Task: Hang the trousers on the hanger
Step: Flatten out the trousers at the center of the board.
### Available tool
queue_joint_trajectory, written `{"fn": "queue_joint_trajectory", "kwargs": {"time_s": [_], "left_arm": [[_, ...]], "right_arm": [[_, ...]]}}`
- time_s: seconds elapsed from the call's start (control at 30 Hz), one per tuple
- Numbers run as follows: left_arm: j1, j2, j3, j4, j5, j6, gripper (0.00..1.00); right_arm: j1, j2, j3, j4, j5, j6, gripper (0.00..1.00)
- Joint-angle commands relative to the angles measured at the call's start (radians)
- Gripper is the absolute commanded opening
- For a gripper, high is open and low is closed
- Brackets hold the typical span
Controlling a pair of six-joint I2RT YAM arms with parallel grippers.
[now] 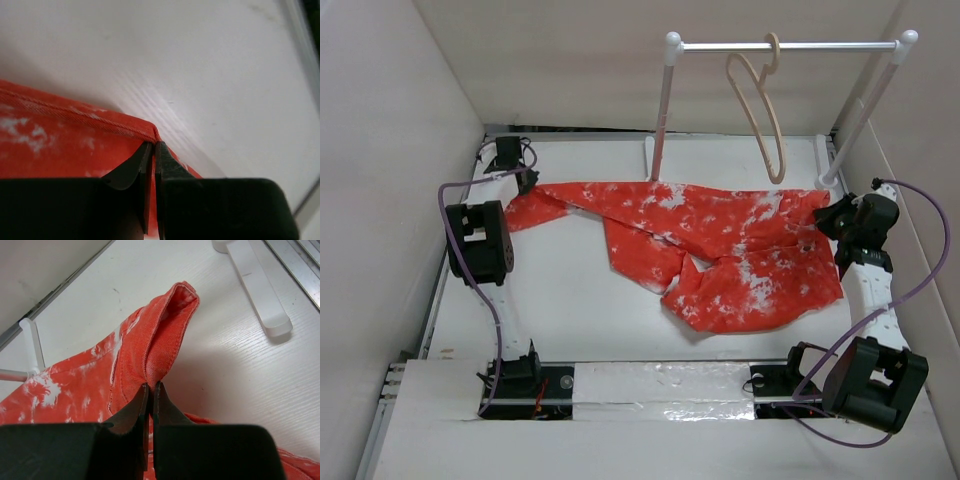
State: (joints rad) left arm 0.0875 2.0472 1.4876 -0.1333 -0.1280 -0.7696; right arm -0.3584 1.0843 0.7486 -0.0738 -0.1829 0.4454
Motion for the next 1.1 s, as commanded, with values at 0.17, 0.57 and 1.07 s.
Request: {"fn": "queue_joint_trajectory", "kwargs": {"time_s": [0.17,0.57,1.07], "left_arm": [[0.006,-0.425,0.088,0.056,-0.002,0.026,0.00],[0.078,-0.418,-0.403,0.301,0.053,-0.059,0.00],[0.003,-0.485,-0.619,0.354,0.025,-0.091,0.67]], "right_arm": [[-0.017,-0.006,0.044,0.118,0.031,0.029,0.00],[-0.059,0.029,0.064,0.106,0.011,0.038,0.00],[-0.120,0.198,0.132,0.117,-0.043,0.092,0.00]]}}
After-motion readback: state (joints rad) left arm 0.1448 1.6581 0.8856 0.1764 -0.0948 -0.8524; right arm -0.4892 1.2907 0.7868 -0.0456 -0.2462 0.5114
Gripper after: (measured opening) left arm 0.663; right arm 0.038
